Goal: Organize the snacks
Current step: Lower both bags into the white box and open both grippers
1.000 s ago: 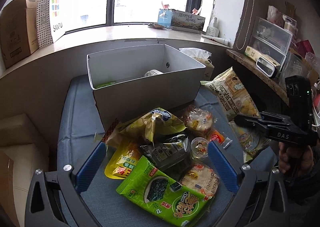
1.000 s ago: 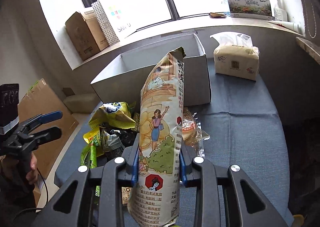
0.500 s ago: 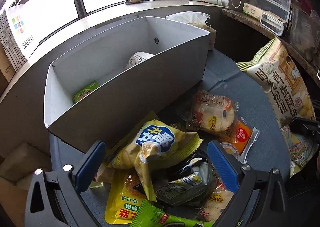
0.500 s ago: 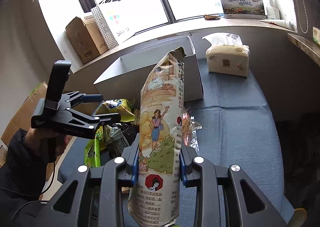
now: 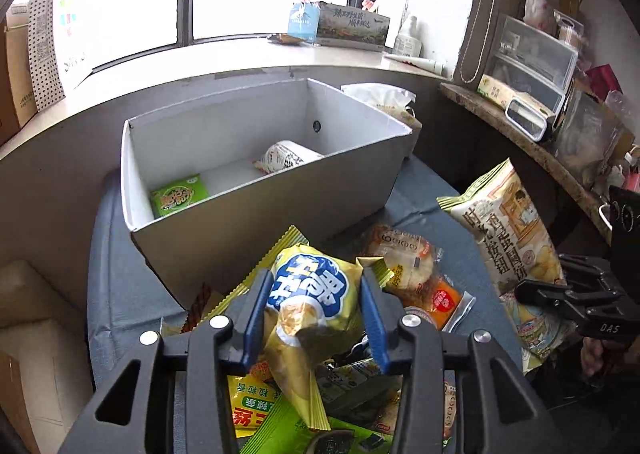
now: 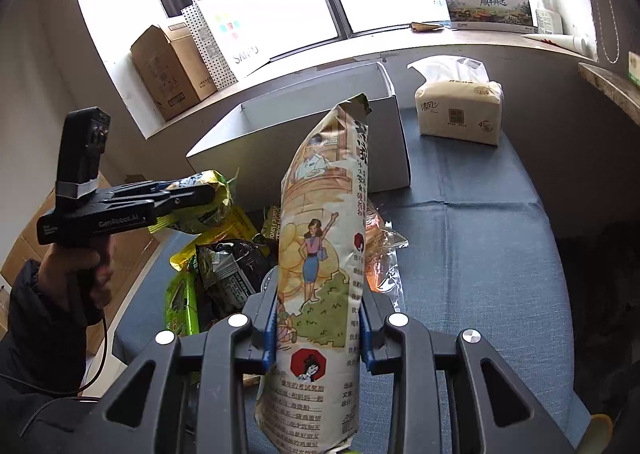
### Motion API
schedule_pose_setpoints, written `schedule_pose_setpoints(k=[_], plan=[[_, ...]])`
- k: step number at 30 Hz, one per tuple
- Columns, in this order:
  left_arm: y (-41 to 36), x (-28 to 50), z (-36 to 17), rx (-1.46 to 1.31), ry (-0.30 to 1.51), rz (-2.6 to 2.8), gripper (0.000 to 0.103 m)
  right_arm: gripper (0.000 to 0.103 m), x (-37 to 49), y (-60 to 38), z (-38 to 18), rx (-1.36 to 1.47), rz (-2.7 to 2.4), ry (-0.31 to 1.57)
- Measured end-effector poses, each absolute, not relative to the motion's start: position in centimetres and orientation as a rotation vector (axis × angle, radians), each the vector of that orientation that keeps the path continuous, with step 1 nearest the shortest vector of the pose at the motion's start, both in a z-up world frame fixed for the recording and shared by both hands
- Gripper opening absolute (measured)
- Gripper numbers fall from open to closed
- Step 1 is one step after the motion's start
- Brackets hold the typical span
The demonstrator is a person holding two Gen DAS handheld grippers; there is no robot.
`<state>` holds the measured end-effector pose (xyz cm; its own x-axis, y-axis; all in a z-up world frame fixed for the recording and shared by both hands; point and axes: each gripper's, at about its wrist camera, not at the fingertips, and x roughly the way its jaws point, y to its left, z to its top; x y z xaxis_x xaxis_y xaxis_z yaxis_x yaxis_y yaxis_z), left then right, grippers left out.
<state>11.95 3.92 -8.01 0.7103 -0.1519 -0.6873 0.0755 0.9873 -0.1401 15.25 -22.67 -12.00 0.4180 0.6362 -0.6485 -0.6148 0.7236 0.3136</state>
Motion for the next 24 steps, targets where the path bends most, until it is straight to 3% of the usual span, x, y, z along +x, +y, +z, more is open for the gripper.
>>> schedule_pose_setpoints(k=[9, 17, 24], plan=[[6.4, 10.5, -0.4, -0.174, 0.513, -0.103, 0.046, 0.034, 16.7, -20.6, -7.4, -0.011, 0.8, 0.705], [8.9, 16.6, 3.4, -0.176, 0.478, -0.049, 0.047, 0.034, 23.5, -15.6, -1.2, -0.05, 0.804, 0.612], [10.1, 23.2, 2.0, -0.165, 0.564, 0.007, 0.047, 0.034, 32.0, -9.7, -0.1, -0.143, 0.73, 0.673]])
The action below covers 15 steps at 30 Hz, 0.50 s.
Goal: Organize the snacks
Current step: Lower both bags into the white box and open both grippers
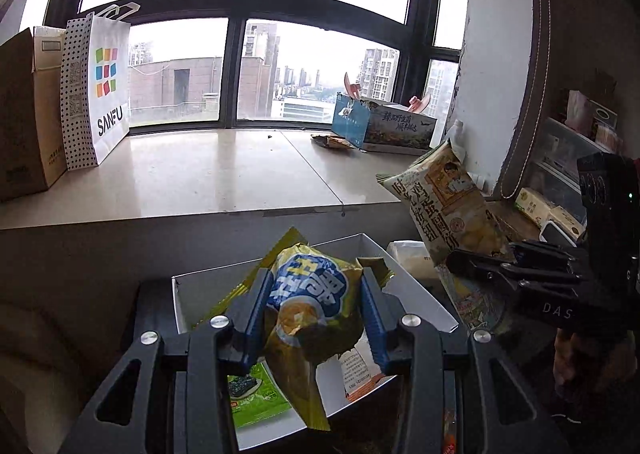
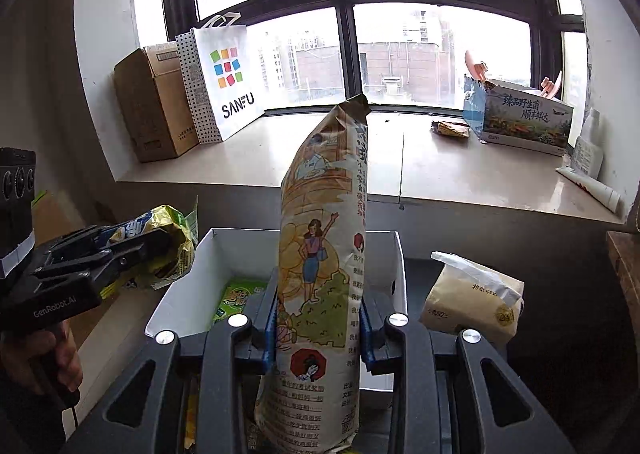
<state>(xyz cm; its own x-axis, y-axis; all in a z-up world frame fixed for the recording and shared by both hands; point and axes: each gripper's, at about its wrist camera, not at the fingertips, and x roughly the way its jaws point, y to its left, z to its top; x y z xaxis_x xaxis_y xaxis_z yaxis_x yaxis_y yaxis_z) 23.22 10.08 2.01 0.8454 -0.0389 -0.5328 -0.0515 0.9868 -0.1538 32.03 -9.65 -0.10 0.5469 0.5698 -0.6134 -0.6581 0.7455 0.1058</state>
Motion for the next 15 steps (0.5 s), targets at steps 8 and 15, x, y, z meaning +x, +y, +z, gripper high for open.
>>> schedule_pose_setpoints(k=[8, 15], plan=[[11.1, 26.3, -1.0, -0.209, 0.653, 0.052, 0.072, 0.048, 37.6, -5.5, -3.6, -0.254, 0.669, 0.778], [11.0, 24.9, -2.5, -0.186, 0.682, 0.071, 0.103, 0.103, 36.0, -5.5, -3.4, -0.252, 0.654, 0.714]])
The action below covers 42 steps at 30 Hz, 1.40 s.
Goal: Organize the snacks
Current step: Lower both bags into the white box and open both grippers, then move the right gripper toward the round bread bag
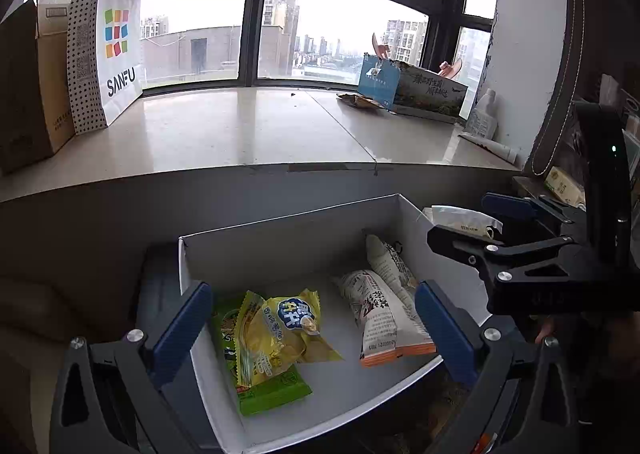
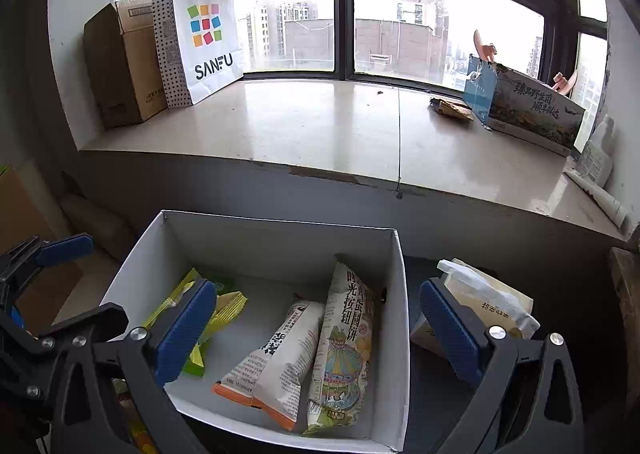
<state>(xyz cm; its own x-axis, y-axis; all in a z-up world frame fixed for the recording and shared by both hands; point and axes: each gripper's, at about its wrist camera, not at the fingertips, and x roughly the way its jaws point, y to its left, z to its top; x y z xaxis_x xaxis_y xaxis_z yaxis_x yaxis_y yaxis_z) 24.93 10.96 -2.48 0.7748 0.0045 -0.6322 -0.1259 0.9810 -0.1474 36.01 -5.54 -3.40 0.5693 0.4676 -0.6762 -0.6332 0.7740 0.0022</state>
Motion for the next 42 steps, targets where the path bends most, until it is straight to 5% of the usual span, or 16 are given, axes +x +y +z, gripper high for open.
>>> schedule_pose_setpoints(k=[18, 42], plan=[[7.2, 13.8, 0.9, -0.103, 0.596, -0.014, 0.103, 0.103, 24.4, -13.2, 0.4, -0.144, 0.77, 0.533], [2.8, 2.0, -2.9, -0.274, 0.566, -0.083, 0.103, 0.103, 11.8, -26.2, -7.3, -0.027, 0.713, 0.629]])
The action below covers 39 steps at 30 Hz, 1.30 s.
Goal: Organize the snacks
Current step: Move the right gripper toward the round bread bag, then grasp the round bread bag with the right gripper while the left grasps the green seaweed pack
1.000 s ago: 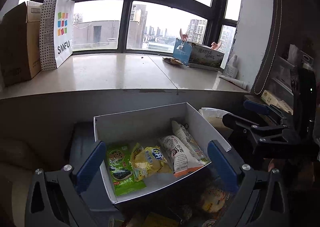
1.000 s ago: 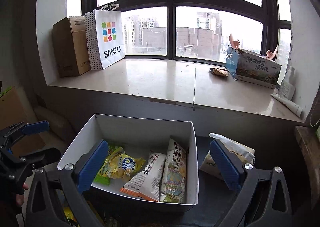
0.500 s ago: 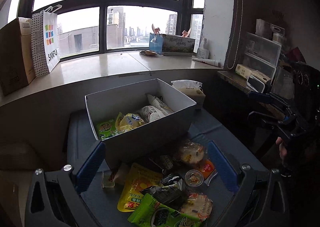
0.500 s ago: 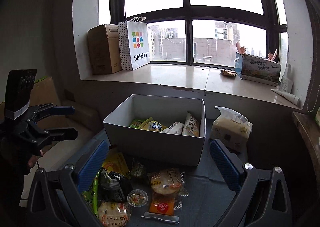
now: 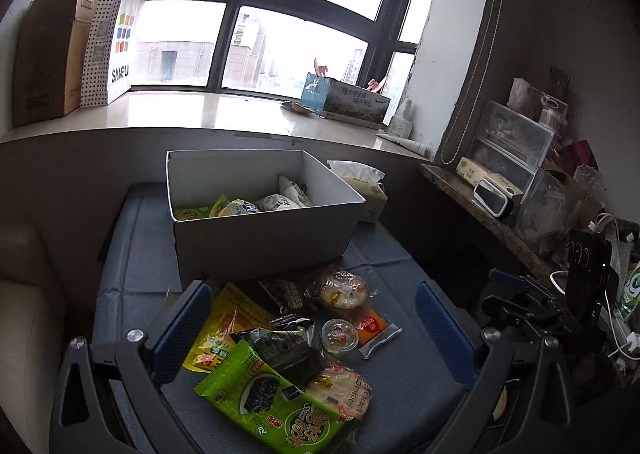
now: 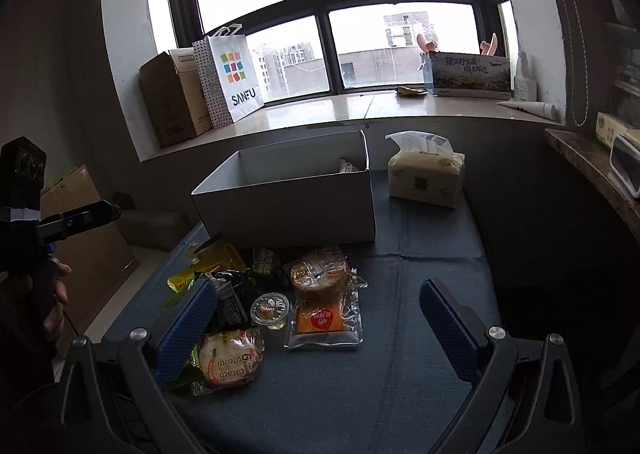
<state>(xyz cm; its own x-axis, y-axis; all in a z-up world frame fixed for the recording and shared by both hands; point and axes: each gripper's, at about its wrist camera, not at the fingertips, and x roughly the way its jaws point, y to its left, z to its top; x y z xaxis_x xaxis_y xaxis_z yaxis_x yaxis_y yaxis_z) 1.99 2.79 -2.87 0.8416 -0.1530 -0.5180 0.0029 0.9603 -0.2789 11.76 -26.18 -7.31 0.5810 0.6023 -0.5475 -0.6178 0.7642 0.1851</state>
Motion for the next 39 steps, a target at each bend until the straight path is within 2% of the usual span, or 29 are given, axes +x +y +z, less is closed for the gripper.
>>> schedule_pose_setpoints(k=[10, 18, 38, 39], plan=[[3.6, 0.9, -3.6, -0.304, 0.581, -0.056, 0.103, 0.103, 12.0, -24.8, -9.1, -0.107, 0.696, 0.668], [4.2, 0.6, -4.3, -0.321, 0.587, -0.053, 0.103, 0.103, 14.1, -23.4, -12.2, -0.158, 0.663, 0.771], [3.4, 1.8, -7.7, -0.278, 0.733, -0.042, 0.103, 0.103, 23.0, -10.6, -18.0, -0.527, 0.737, 0.869], [3.4, 1.8, -8.1, -0.281, 0.749, -0.032, 0.103, 0.098, 23.1, -10.6, -18.3, -0.521, 0.743, 0.875]])
